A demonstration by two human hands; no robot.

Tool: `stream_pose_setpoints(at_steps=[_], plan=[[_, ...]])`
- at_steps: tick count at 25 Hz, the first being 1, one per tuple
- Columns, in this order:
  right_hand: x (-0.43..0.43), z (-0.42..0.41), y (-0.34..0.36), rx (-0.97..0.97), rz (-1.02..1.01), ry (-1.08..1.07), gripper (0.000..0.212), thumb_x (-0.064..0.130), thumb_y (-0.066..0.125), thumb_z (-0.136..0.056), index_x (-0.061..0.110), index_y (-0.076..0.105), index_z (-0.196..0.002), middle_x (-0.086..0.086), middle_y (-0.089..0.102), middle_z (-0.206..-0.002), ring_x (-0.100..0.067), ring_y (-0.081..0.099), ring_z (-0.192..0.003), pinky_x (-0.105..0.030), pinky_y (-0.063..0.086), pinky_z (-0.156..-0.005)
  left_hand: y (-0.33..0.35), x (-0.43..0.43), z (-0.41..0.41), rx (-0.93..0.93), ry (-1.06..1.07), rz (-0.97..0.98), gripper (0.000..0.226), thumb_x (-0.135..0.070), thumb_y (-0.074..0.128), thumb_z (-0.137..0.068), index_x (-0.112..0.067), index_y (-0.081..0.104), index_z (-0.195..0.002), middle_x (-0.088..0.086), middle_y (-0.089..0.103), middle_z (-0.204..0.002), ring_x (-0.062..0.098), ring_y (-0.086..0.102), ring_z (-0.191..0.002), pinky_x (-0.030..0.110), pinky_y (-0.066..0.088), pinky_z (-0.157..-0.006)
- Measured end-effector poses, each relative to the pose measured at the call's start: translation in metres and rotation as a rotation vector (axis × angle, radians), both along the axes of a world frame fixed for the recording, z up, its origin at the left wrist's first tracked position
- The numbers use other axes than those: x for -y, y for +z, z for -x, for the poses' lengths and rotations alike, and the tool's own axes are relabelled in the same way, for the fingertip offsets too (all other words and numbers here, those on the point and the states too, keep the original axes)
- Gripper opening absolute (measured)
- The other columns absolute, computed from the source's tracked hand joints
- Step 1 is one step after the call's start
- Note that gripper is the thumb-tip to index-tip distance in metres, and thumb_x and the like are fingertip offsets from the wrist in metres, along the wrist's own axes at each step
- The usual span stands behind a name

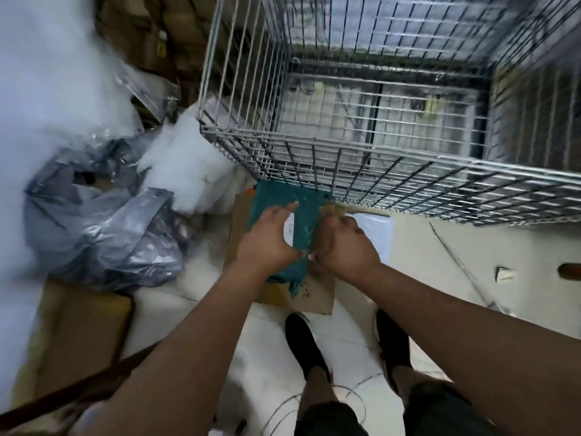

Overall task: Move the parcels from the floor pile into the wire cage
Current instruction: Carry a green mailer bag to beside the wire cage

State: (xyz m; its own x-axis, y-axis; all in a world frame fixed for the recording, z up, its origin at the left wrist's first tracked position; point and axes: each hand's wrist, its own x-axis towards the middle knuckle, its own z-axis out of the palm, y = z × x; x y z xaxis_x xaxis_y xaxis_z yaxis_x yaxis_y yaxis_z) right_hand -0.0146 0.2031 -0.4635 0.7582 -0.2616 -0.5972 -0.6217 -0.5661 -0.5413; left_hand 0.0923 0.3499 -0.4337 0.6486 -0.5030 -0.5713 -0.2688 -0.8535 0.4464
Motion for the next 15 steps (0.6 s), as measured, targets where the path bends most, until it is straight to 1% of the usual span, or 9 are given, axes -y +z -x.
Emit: stream_pose_setpoints(at_steps=[2, 4, 5, 6, 8, 10, 12, 15], plan=[[0.014, 0.016, 0.046, 0.036, -0.026, 0.006, 0.089, 0.049, 0.070, -0.073, 0.027, 0.035, -0.153, -0.017, 0.051, -0.142, -0.037, 0.052, -0.125, -0.039, 0.050, -0.096, 0.043, 0.012, 0.012, 0.009, -0.011, -0.002, 0.101, -0.035, 0.085, -0.073, -0.043, 0.030, -0.157, 0.000, 0.037, -0.156, 0.022, 0.043, -0.140, 0.047, 0.047, -0.106], [0.028, 0.037, 0.092, 0.036, -0.048, -0.034, 0.085, 0.038, 0.078, -0.078, 0.023, 0.038, -0.152, -0.017, 0.051, -0.143, -0.035, 0.051, -0.128, -0.038, 0.047, -0.099, 0.084, 0.025, 0.028, -0.001, -0.010, 0.021, 0.099, -0.038, 0.085, -0.073, -0.043, 0.033, -0.156, -0.001, 0.040, -0.156, 0.023, 0.044, -0.140, 0.049, 0.046, -0.108], [0.034, 0.047, 0.112, 0.033, -0.047, -0.052, 0.083, 0.034, 0.080, -0.079, 0.021, 0.040, -0.151, -0.014, 0.054, -0.141, -0.033, 0.054, -0.127, -0.036, 0.047, -0.097, 0.103, 0.030, 0.037, 0.003, -0.003, 0.036, 0.096, -0.040, 0.084, -0.073, -0.044, 0.035, -0.155, -0.003, 0.043, -0.155, 0.021, 0.045, -0.139, 0.049, 0.045, -0.108], [0.038, 0.055, 0.130, 0.038, -0.042, -0.075, 0.084, 0.036, 0.080, -0.077, 0.021, 0.042, -0.150, -0.010, 0.058, -0.138, -0.030, 0.057, -0.124, -0.034, 0.048, -0.093, 0.122, 0.035, 0.045, 0.015, 0.002, 0.054, 0.091, -0.043, 0.082, -0.073, -0.046, 0.037, -0.153, -0.006, 0.045, -0.153, 0.020, 0.047, -0.137, 0.050, 0.046, -0.108], [0.046, 0.072, 0.161, 0.059, -0.026, -0.147, 0.083, 0.045, 0.077, -0.071, 0.027, 0.046, -0.146, -0.003, 0.063, -0.132, -0.026, 0.060, -0.121, -0.032, 0.048, -0.089, 0.155, 0.047, 0.059, 0.043, -0.012, 0.110, 0.084, -0.047, 0.078, -0.073, -0.049, 0.040, -0.148, -0.010, 0.050, -0.147, 0.017, 0.051, -0.133, 0.051, 0.047, -0.106], [0.053, 0.089, 0.190, 0.079, -0.026, -0.233, 0.084, 0.043, 0.078, -0.073, 0.032, 0.044, -0.148, 0.001, 0.061, -0.137, -0.023, 0.058, -0.125, -0.033, 0.047, -0.094, 0.184, 0.059, 0.068, 0.059, -0.057, 0.155, 0.080, -0.045, 0.077, -0.075, -0.049, 0.042, -0.147, -0.012, 0.051, -0.146, 0.015, 0.052, -0.131, 0.049, 0.048, -0.105], [0.062, 0.106, 0.217, 0.090, 0.010, -0.298, 0.086, 0.038, 0.080, -0.078, 0.032, 0.039, -0.154, -0.002, 0.057, -0.143, -0.024, 0.054, -0.130, -0.035, 0.045, -0.100, 0.210, 0.074, 0.073, 0.084, -0.129, 0.178, 0.078, -0.044, 0.077, -0.079, -0.047, 0.042, -0.148, -0.010, 0.053, -0.146, 0.017, 0.053, -0.131, 0.049, 0.049, -0.105], [0.075, 0.145, 0.252, 0.130, 0.094, -0.413, 0.088, 0.037, 0.080, -0.081, 0.032, 0.035, -0.156, -0.005, 0.056, -0.144, -0.022, 0.051, -0.133, -0.031, 0.042, -0.102, 0.248, 0.104, 0.089, 0.147, -0.299, 0.203, 0.080, -0.046, 0.079, -0.081, -0.045, 0.041, -0.151, -0.005, 0.055, -0.146, 0.023, 0.056, -0.129, 0.045, 0.051, -0.102]])
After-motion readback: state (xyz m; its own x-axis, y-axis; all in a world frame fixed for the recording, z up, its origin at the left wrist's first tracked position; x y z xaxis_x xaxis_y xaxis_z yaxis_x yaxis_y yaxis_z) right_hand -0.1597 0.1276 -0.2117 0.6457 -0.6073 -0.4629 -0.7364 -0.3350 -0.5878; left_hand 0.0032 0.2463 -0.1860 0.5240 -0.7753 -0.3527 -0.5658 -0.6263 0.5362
